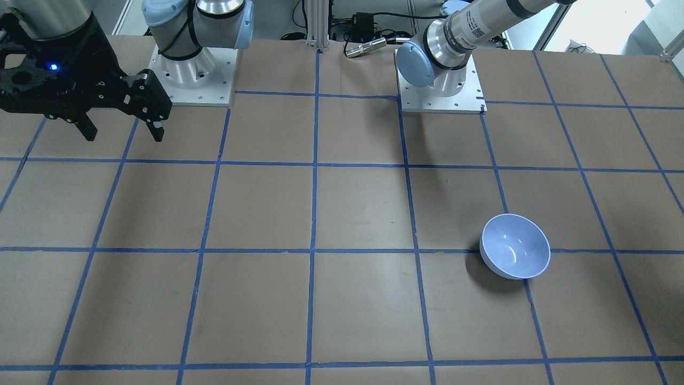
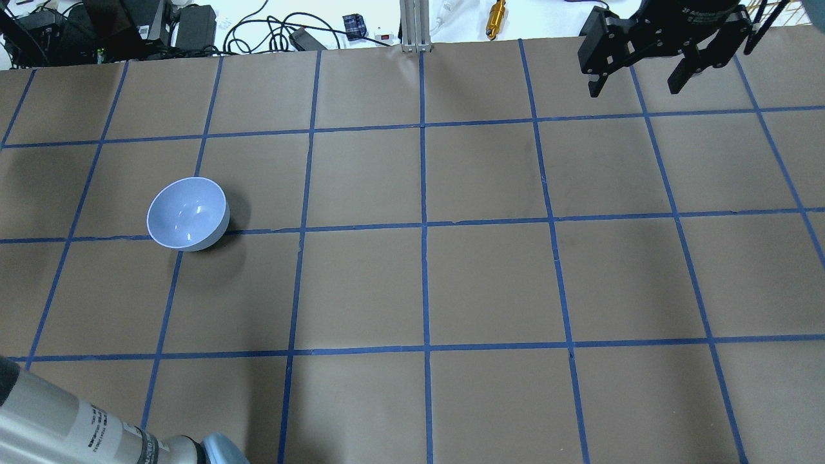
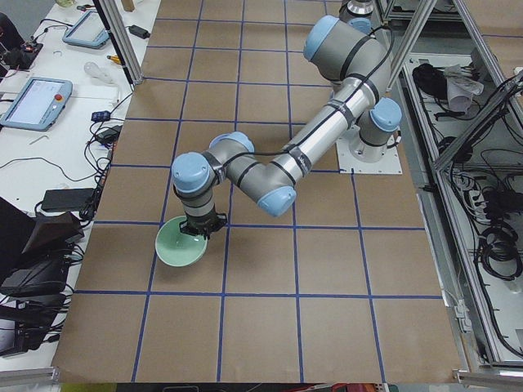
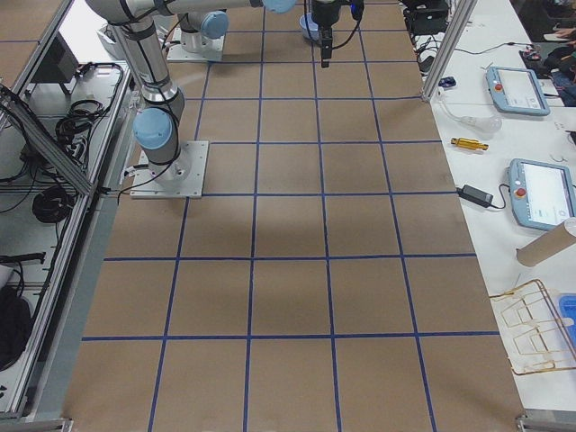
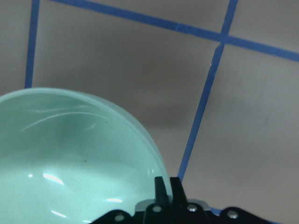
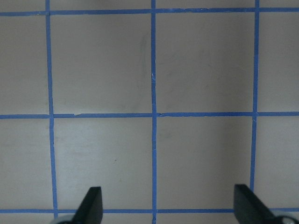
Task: Stack green bowl on blue bowl
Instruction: 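Lift the mint-green bowl and carry it over the pale blue bowl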
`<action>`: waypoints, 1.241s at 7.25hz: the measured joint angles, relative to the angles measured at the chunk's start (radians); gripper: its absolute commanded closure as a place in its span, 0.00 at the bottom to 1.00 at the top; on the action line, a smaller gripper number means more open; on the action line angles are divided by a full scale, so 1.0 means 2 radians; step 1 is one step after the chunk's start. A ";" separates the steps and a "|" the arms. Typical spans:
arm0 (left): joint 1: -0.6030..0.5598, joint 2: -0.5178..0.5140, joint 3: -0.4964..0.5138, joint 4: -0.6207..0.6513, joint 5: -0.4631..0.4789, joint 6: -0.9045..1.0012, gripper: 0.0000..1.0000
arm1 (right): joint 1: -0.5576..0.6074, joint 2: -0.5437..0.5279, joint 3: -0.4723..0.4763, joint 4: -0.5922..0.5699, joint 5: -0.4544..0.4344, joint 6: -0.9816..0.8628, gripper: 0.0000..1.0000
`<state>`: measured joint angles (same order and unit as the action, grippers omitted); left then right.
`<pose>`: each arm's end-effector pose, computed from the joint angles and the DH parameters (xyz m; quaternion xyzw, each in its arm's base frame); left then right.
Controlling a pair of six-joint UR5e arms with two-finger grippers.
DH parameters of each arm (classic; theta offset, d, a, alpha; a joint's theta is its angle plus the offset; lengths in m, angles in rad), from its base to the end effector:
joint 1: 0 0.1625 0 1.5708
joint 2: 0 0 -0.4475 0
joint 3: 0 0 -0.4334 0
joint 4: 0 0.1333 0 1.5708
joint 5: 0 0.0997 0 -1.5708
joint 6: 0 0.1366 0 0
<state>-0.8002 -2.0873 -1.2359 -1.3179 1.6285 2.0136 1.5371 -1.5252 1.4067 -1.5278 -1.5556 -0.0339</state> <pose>0.4369 -0.6301 0.3444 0.5808 0.8128 0.0220 0.0402 0.1164 -0.5647 0.5321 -0.0004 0.9993 -0.0380 0.0063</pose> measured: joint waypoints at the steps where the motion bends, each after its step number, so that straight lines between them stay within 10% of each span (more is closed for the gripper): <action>1: -0.018 0.036 -0.030 -0.011 0.001 -0.047 1.00 | 0.000 0.000 0.000 0.000 0.000 0.000 0.00; 9: -0.214 0.220 -0.299 0.046 -0.008 -0.440 1.00 | 0.000 0.000 0.000 0.000 0.000 0.001 0.00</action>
<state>-1.2274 -1.6463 -1.8345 -1.2265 1.6118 1.1338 1.5370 -1.5256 1.4067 -1.5279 -1.5555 -0.0326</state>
